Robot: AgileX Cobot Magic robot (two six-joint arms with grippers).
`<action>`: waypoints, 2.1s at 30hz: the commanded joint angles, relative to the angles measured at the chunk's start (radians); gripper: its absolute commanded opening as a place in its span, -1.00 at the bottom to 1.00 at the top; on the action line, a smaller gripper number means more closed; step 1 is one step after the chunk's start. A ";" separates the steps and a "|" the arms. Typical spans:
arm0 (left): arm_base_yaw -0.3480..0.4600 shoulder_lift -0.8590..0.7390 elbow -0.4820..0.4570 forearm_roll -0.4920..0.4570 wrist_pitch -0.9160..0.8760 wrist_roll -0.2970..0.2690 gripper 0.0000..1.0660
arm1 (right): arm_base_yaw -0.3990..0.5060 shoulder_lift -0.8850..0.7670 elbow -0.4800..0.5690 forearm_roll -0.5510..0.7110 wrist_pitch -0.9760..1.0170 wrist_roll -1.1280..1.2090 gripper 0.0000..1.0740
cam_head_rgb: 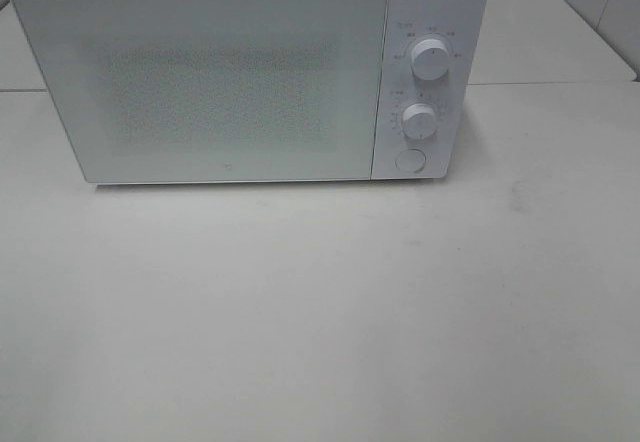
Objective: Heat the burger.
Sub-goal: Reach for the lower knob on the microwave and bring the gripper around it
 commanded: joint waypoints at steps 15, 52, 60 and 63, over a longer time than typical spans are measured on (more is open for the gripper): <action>0.005 -0.024 0.000 -0.011 -0.009 -0.007 0.66 | -0.002 0.042 -0.037 0.018 -0.108 -0.008 0.40; 0.005 -0.025 0.000 -0.010 -0.009 -0.007 0.66 | -0.002 0.615 0.146 0.024 -0.906 -0.008 0.40; 0.005 -0.025 0.000 -0.010 -0.009 -0.007 0.66 | -0.002 0.754 0.146 -0.002 -1.070 -0.008 0.40; 0.005 -0.025 0.000 -0.010 -0.009 -0.007 0.66 | -0.002 0.813 0.146 -0.014 -1.149 -0.008 0.40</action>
